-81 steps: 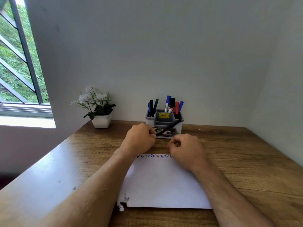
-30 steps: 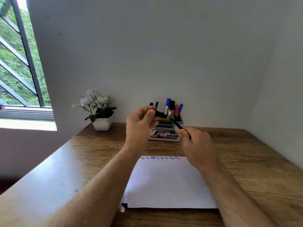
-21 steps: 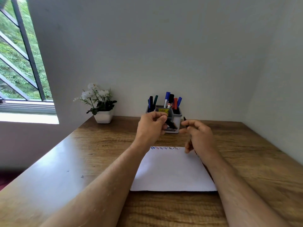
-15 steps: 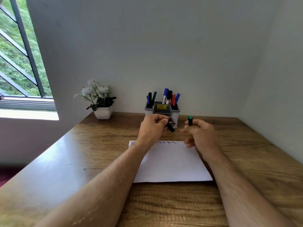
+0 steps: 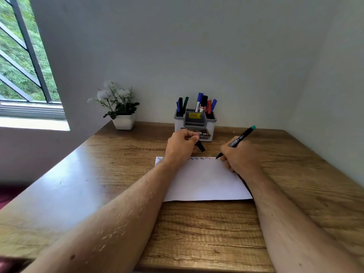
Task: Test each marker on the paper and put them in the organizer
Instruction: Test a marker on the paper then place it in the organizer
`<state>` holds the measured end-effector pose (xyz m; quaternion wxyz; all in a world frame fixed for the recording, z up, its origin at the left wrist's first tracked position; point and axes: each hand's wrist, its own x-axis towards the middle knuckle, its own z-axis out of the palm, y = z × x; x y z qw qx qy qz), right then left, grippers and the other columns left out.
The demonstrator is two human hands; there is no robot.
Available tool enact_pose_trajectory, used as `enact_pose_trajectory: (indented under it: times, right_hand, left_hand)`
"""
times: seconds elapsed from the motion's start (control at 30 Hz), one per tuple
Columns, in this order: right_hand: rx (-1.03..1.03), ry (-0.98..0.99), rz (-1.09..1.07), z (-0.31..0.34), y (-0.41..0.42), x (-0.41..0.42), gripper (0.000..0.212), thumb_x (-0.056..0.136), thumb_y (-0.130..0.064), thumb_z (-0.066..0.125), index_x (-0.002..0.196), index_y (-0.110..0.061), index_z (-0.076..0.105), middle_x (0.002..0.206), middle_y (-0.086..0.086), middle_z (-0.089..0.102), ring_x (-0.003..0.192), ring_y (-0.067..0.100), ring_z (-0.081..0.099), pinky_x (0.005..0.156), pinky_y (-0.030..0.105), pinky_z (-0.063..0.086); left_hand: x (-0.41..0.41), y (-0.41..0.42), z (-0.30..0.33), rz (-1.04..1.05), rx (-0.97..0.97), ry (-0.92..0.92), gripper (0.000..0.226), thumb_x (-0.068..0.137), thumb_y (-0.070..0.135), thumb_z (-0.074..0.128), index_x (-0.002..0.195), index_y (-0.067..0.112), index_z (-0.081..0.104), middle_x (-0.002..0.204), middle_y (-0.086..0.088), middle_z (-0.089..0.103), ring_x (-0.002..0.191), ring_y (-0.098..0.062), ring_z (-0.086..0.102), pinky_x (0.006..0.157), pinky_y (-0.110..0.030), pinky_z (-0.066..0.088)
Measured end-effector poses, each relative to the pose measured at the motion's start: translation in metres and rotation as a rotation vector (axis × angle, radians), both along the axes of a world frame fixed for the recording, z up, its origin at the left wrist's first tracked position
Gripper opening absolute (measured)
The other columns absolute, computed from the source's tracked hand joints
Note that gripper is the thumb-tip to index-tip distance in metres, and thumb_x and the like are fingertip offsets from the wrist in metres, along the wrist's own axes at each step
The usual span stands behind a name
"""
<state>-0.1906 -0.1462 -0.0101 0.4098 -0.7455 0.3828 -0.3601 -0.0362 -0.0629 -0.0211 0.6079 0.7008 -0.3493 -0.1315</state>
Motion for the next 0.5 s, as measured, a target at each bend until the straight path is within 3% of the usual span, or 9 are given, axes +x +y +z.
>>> enact_pose_trajectory:
  times: [0.13, 0.33, 0.5]
  right_hand:
    - [-0.080, 0.039, -0.009, 0.0003, 0.0007, 0.0007, 0.012, 0.087, -0.020, 0.065, 0.076, -0.021, 0.062, 0.071, 0.002, 0.071, 0.052, 0.003, 0.062, 0.045, 0.017, 0.042]
    - [-0.097, 0.077, -0.010, 0.0002, -0.0008, 0.0025, 0.013, 0.089, -0.022, 0.065, 0.076, -0.019, 0.064, 0.073, 0.000, 0.071, 0.060, 0.005, 0.065, 0.050, 0.018, 0.043]
    - [-0.098, 0.089, -0.018, -0.0009, -0.0027, 0.0040, 0.013, 0.088, -0.023, 0.065, 0.077, -0.017, 0.066, 0.069, -0.002, 0.070, 0.055, 0.002, 0.063, 0.048, 0.017, 0.042]
  left_hand:
    - [0.0005, -0.0006, -0.0014, -0.005, 0.019, -0.022, 0.013, 0.098, 0.023, 0.064, 0.109, 0.020, 0.072, 0.101, 0.003, 0.072, 0.085, -0.010, 0.072, 0.081, -0.031, 0.063]
    - [0.0006, -0.0012, -0.0028, -0.011, 0.044, -0.065, 0.010, 0.098, 0.024, 0.064, 0.105, 0.022, 0.071, 0.099, 0.006, 0.071, 0.086, -0.011, 0.072, 0.083, -0.035, 0.062]
    - [-0.0039, -0.0009, -0.0013, -0.054, -0.006, -0.166, 0.010, 0.097, 0.021, 0.065, 0.096, 0.031, 0.069, 0.096, 0.008, 0.071, 0.089, -0.009, 0.071, 0.080, -0.027, 0.062]
